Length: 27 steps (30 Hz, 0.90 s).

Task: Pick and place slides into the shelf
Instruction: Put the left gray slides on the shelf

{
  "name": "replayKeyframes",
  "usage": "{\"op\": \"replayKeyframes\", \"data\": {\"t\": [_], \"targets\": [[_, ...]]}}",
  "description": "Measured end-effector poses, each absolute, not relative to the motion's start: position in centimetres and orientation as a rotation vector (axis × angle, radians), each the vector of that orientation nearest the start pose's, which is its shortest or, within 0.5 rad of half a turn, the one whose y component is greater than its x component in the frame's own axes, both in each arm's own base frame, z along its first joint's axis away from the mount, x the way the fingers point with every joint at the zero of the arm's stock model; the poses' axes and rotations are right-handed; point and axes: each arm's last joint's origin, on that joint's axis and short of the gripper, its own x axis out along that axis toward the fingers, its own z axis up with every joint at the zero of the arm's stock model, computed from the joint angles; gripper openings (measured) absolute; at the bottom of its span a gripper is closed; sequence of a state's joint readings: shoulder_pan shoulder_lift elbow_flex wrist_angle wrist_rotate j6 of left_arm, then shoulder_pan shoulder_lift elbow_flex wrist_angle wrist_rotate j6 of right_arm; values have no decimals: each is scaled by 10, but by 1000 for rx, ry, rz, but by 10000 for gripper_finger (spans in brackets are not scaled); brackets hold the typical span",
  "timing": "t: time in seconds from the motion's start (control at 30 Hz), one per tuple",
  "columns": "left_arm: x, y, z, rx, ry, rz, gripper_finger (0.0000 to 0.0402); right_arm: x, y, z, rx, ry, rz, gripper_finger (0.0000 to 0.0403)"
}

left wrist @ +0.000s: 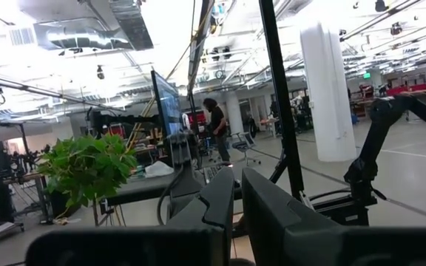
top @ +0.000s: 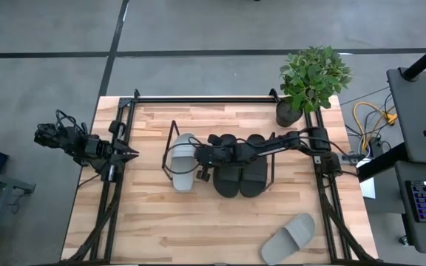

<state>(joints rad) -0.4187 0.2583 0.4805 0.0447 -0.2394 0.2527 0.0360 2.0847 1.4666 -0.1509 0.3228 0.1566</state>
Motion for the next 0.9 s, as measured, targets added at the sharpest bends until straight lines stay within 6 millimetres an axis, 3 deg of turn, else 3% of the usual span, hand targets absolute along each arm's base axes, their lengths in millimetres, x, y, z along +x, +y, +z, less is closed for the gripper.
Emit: {"op": "replayKeyframes", "data": {"t": [0.4, 0.63, 0.9], "targets": [[79, -28, 309, 164, -272, -145, 15, 459, 8, 177, 53, 728, -285, 8], [79, -28, 309, 164, -270, -146, 15, 455, 8, 179, 52, 826, -294, 8], [79, -28, 308, 166, -265, -146, 15, 461, 26, 199, 104, 817, -274, 8]]}}
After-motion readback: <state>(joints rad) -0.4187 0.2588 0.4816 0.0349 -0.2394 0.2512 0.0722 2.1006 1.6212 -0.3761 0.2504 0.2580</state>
